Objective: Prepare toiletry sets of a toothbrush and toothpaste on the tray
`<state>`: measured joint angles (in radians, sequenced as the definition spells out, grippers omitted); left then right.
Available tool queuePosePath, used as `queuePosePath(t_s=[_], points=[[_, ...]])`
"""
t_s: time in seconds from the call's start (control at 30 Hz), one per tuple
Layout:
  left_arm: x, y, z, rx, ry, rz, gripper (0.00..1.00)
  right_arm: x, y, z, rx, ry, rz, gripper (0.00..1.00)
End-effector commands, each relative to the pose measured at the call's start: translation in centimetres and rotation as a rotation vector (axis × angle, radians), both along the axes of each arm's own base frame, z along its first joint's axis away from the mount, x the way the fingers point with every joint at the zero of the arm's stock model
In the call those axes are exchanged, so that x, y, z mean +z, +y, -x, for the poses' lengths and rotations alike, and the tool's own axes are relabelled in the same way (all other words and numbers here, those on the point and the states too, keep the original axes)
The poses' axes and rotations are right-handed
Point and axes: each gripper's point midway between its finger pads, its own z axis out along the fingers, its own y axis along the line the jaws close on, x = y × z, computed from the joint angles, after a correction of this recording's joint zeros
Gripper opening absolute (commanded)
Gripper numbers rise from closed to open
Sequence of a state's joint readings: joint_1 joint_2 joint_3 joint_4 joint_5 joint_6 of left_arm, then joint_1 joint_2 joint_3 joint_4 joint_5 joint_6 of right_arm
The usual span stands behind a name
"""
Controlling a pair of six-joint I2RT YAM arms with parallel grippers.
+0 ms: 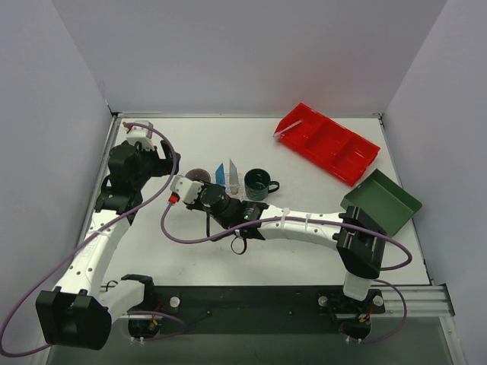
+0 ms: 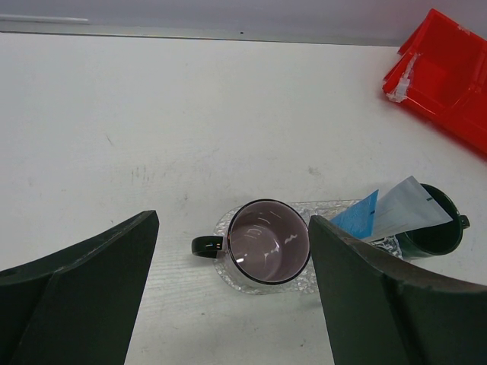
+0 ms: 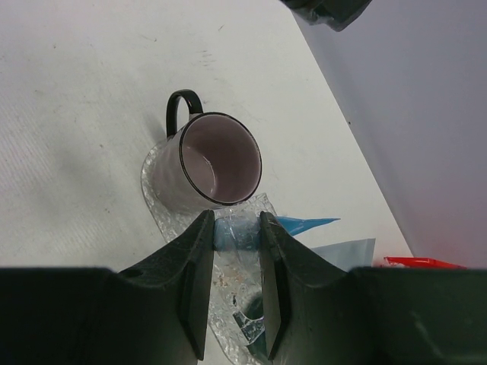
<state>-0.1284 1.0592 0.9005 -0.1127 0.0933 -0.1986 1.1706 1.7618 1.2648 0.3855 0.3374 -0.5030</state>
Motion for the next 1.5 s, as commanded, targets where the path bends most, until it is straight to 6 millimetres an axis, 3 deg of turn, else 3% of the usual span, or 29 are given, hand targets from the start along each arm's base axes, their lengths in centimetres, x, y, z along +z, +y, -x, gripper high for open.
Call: queuePosePath(t_s=[0.0,1.47], points=[[1.8,-0.3,-0.4,-0.019,-0.048,0.003,0.91,1.2,0.0,-0.8,-0.025,-0.029,-0.064,0.0],[1.6,-0.5,-0.5,-0.028,-0.042,0.004,0.9,-1.5,-1.4,-3.1,-0.073,-0.069,-0.124,0.0]])
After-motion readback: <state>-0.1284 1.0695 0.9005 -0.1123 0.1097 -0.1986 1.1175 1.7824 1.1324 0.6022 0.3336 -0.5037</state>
